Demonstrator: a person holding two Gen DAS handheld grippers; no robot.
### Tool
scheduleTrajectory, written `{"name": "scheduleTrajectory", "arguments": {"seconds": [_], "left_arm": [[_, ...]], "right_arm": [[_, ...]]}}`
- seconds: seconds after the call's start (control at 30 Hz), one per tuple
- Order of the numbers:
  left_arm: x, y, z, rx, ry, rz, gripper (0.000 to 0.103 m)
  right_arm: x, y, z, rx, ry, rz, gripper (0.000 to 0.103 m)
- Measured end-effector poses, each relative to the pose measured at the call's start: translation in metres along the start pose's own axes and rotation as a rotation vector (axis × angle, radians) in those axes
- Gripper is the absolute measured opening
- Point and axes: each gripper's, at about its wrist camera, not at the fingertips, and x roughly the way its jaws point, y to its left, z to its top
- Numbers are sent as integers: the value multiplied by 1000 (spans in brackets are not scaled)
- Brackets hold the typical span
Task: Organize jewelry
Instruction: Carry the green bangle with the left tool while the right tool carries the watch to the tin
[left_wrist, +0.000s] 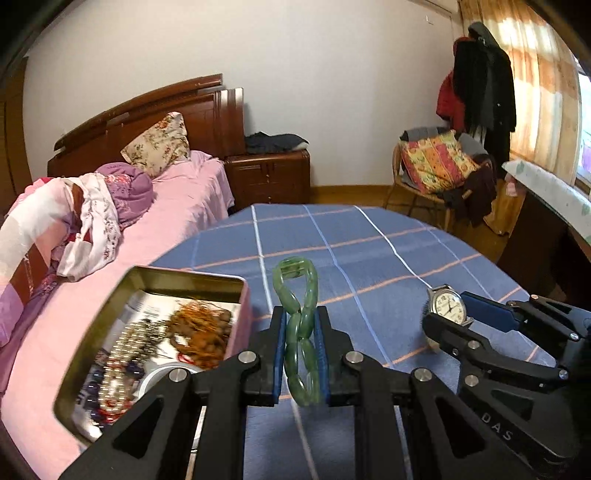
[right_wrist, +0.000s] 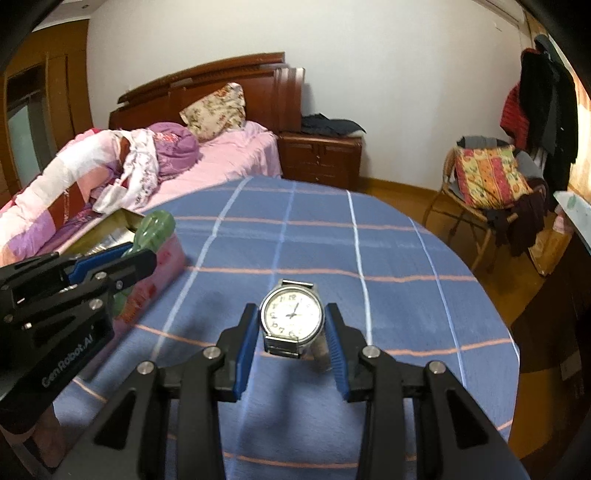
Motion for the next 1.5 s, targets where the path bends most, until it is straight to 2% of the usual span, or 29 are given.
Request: {"name": "scheduleTrajectory", "arguments": {"seconds": [0.27,0.63,1.07,1.5], "left_arm": [[-25,31,5,-36,-40,63,15],[-43,83,0,-107,-51,169,15],[-56,117,-10,-142,-54,234,15],[-46,133,-15,-154,-20,257,15]], "right_arm": [[-5,35,18,-59,-47,64,39],[-13,76,36,-124,-93,135,39],[-14,114,45,-188,-116,198,39],[-6,138,49,-224,-106,235,39]]}}
